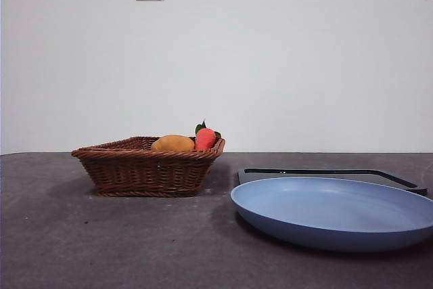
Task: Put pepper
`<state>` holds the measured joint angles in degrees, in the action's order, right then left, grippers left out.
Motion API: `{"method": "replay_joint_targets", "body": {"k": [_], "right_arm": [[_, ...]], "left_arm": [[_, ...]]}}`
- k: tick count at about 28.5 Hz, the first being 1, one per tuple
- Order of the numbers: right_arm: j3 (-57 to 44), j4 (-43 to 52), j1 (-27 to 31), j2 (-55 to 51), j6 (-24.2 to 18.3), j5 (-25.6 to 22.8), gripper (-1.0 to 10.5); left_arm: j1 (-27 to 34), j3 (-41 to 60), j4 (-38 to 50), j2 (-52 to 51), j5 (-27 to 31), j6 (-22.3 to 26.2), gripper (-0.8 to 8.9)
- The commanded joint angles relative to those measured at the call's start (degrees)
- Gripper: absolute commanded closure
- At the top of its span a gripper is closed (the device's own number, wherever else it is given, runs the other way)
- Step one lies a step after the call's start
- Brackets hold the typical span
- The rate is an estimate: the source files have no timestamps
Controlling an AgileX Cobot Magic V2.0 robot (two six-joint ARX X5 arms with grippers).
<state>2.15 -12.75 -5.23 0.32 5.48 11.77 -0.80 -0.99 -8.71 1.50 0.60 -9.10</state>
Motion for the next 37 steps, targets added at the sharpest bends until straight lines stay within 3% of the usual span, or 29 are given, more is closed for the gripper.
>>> {"method": "replay_joint_targets", "body": {"k": [1,4,10,16,22,29,37], "right_arm": [[-0.26,0.7,-0.11,-0.02,5.35,-0.13,9.4],[-0.26,0.77,-0.11,0.28,7.37,-0.13,9.4],[0.17,4.35,-0.11,0.44,18.32,1.2,9.4],[4.44,5.16,-0.11,1.86,19.65,1.64,9.4],[12.52,3.74,-0.11,8.15,19.39,1.84,9.4],[27.17,-9.18,-0.15,19.5,11.19,5.38,9.4],[46.29,-33.14,-0.2,33.46,-2.75,7.82,9.4]], "left_arm": [[0.13,0.61,1.07,-0.15,-2.38,-3.3,8.06],[0.13,0.59,1.18,-0.15,-5.46,-5.99,8.07],[0.13,-0.37,1.36,-0.15,-12.61,-12.46,8.07],[0.13,-6.56,-1.07,1.01,-15.76,-13.86,8.07],[0.13,-16.31,-4.24,8.63,-17.35,-13.31,8.07],[0.13,-29.68,-11.85,20.9,-25.11,-5.73,8.07],[0.11,-42.56,-26.25,31.65,-33.07,5.09,8.07]]}}
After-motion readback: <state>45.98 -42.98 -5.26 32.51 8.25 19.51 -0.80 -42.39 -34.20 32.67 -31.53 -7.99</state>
